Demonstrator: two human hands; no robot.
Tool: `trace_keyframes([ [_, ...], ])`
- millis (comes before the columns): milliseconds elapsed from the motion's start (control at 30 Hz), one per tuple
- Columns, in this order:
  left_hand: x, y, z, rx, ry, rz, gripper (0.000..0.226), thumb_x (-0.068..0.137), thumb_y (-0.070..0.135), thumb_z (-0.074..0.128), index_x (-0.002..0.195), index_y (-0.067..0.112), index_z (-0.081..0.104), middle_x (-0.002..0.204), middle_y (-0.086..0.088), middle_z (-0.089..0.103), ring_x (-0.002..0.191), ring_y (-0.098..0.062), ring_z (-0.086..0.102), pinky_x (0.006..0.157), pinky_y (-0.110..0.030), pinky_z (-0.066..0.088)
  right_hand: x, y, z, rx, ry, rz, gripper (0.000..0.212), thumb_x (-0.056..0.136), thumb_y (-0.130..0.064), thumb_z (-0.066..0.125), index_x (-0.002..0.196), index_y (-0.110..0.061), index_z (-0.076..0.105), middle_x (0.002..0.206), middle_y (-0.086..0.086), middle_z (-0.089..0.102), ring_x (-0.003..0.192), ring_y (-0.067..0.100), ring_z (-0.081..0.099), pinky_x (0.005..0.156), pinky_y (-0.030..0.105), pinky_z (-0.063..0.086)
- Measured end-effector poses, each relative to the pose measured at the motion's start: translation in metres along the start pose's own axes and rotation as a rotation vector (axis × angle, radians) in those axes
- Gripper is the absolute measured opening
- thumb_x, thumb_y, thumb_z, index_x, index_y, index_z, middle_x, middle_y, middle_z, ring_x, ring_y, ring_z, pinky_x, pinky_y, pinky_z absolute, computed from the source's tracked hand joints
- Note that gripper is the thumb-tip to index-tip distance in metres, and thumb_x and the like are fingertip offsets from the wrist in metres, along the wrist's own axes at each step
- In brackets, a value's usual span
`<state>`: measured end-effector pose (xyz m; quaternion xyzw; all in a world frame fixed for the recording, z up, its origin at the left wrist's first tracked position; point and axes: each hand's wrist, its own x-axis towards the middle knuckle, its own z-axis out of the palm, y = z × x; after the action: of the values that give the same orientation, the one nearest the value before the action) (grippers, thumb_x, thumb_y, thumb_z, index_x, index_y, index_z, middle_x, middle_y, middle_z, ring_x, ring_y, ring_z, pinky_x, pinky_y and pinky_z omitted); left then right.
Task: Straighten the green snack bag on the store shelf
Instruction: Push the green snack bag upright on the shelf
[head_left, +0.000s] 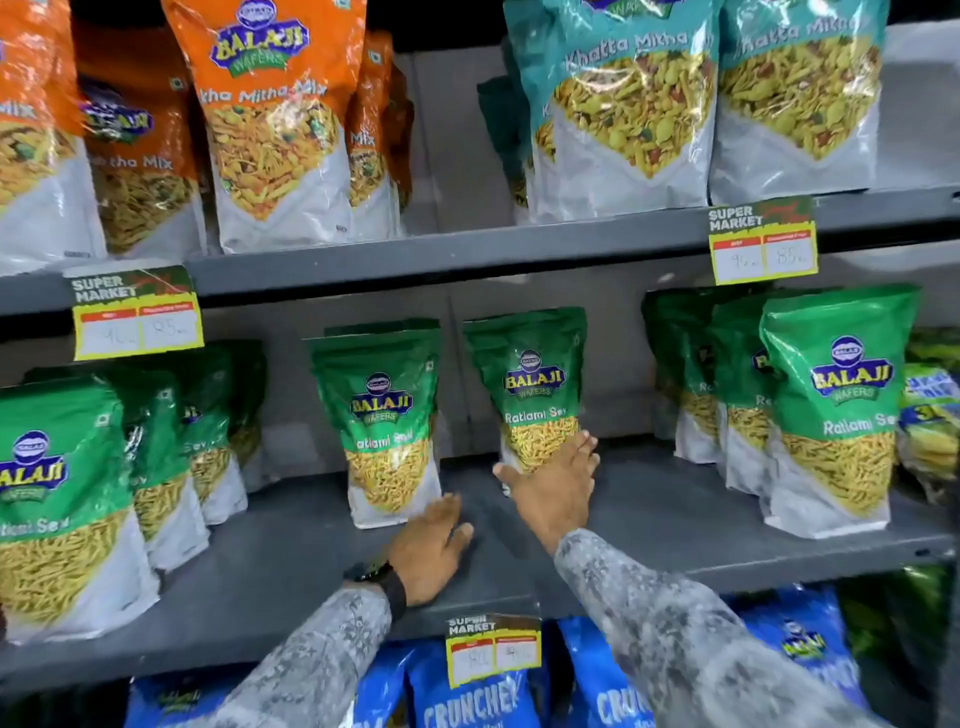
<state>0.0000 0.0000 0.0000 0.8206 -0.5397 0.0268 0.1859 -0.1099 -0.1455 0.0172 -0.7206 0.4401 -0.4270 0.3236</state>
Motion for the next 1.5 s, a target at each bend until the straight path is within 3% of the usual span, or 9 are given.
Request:
trace_keyframes([
  [67,0.007,-0.007,0.006,-0.076,-0.041,-0.008,0.053,0.105,0.038,0.035,0.147,0.005,0.038,0.157,-0.011,0.04,0.145,-0.024,0.038,0.116,-0.032,0.029,0.014,-0.009,0.013,0.043,0.096,0.053,0.138,0.076,-0.054,0.085,0.161,0.002,-0.007,0.173,0.022,0.0,0.16,0.039,0.002,0.129,0.049,0.011],
  [200,0.016,-0.018,0.017,-0.022,-0.071,-0.001,0.059,0.104,0.046,0.034,0.156,0.018,0.028,0.167,-0.001,0.021,0.155,-0.016,0.016,0.124,-0.029,0.014,0.039,-0.023,0.038,0.083,0.224,0.09,0.143,0.07,-0.056,0.089,0.161,0.003,-0.005,0.172,0.024,0.002,0.16,0.041,0.005,0.128,0.055,0.012],
  [300,0.018,-0.022,0.02,0.052,-0.075,0.018,0.059,0.104,0.048,0.029,0.156,0.021,0.03,0.167,0.002,0.023,0.155,-0.013,0.016,0.125,-0.028,0.01,0.047,-0.021,0.049,0.035,0.306,0.082,0.144,0.064,-0.055,0.091,0.162,0.002,0.002,0.171,0.026,0.01,0.158,0.043,0.011,0.125,0.063,0.017],
  [433,0.018,-0.02,0.02,0.09,-0.079,0.04,0.061,0.104,0.048,0.026,0.157,0.019,0.028,0.168,0.001,0.02,0.155,-0.012,0.014,0.125,-0.027,0.005,0.05,-0.015,0.057,-0.011,0.353,0.038,0.129,0.071,-0.048,0.09,0.161,0.001,0.012,0.168,0.026,0.019,0.157,0.043,0.018,0.124,0.06,0.022],
  [733,0.018,-0.02,0.02,0.11,-0.104,0.051,0.061,0.105,0.046,0.025,0.157,0.015,0.028,0.167,-0.003,0.021,0.156,-0.015,0.014,0.125,-0.03,0.004,0.039,-0.013,0.049,-0.001,0.363,0.011,0.117,0.078,-0.045,0.086,0.16,0.002,0.018,0.164,0.027,0.026,0.153,0.043,0.026,0.122,0.056,0.025],
  [1500,0.012,-0.007,0.013,0.149,-0.189,-0.02,0.059,0.107,0.042,0.022,0.158,0.013,0.023,0.168,-0.005,0.016,0.157,-0.018,0.011,0.126,-0.036,0.006,-0.056,0.0,-0.038,0.059,0.377,-0.038,0.12,0.075,-0.045,0.089,0.161,-0.001,0.017,0.162,0.021,0.03,0.15,0.039,0.03,0.122,0.054,0.029],
])
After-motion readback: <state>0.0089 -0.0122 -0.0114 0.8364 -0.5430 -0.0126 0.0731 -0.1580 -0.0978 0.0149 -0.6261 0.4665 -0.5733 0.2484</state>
